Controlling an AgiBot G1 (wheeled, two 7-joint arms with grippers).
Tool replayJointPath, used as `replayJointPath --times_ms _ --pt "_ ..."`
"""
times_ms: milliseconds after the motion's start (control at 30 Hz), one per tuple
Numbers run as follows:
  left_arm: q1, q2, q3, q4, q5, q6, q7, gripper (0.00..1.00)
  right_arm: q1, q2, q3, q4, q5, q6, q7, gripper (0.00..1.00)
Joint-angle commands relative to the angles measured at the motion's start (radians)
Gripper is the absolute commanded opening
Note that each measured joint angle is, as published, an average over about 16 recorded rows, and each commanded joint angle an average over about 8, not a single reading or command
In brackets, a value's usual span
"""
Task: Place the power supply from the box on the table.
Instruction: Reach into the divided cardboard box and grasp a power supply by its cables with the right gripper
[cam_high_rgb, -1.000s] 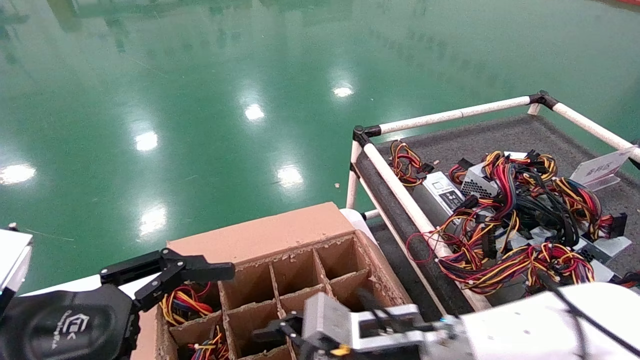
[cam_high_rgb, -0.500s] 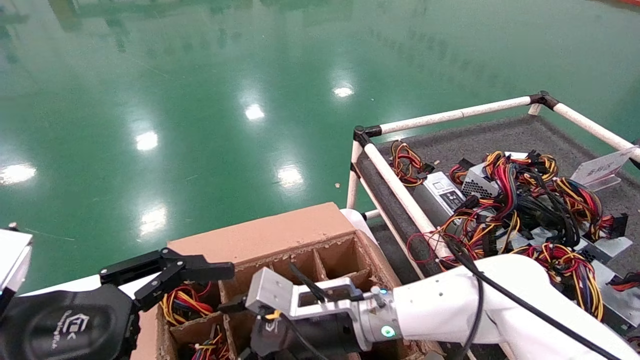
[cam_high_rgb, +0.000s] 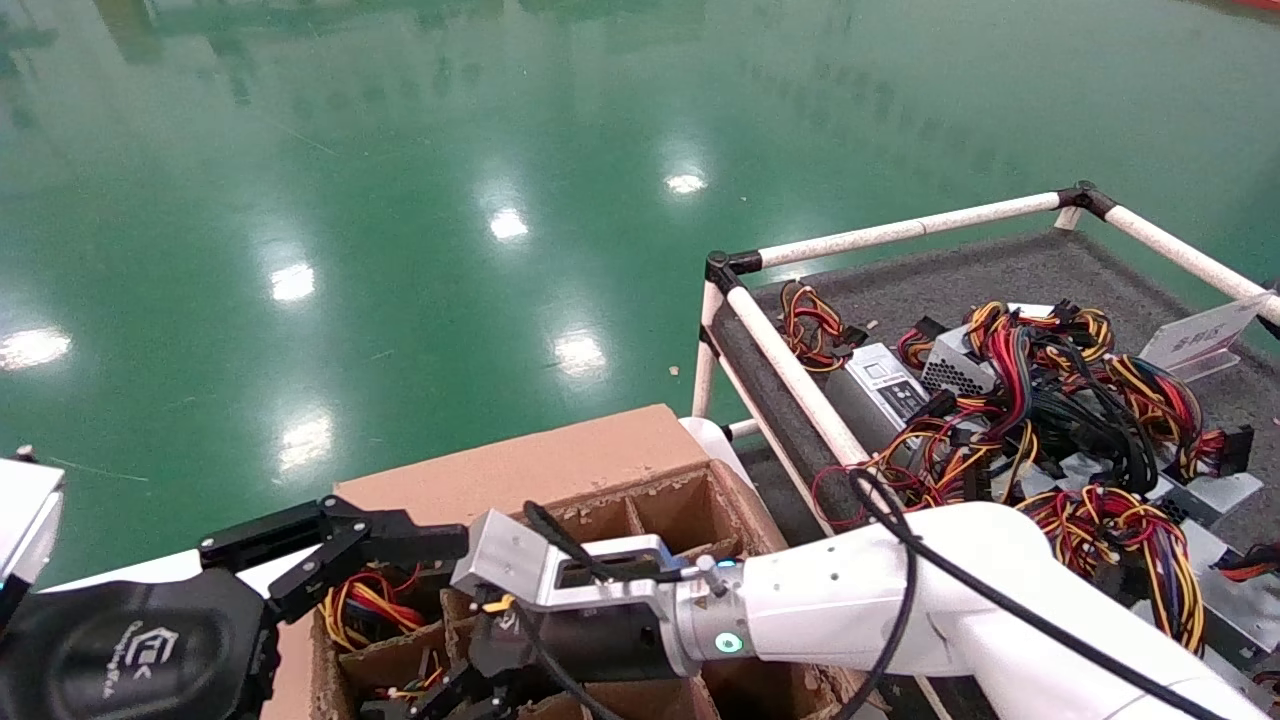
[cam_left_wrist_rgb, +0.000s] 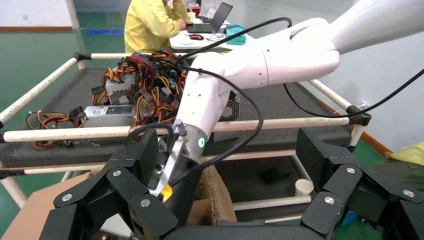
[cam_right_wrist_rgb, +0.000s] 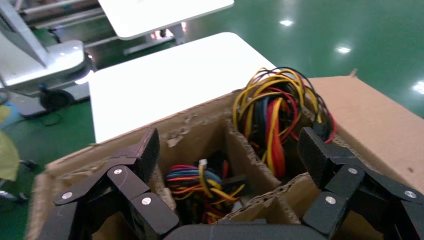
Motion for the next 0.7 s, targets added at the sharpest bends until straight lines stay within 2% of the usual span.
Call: replayJointPath --times_ms 33,300,700 --pt "0.0 0.0 0.0 0.0 0.0 0.0 0.0 1.0 0.0 0.0 -0.035 0.012 0.022 0.04 0.003 1.0" --pt "0.0 0.0 0.0 0.0 0.0 0.0 0.0 1.0 -0.004 -0.001 -0.168 0.104 0.11 0.244 0.026 1.0" --pt "0.0 0.0 0.0 0.0 0.0 0.0 0.0 1.0 0.016 -0.001 -0.341 0.187 0.234 0.39 0.049 1.0"
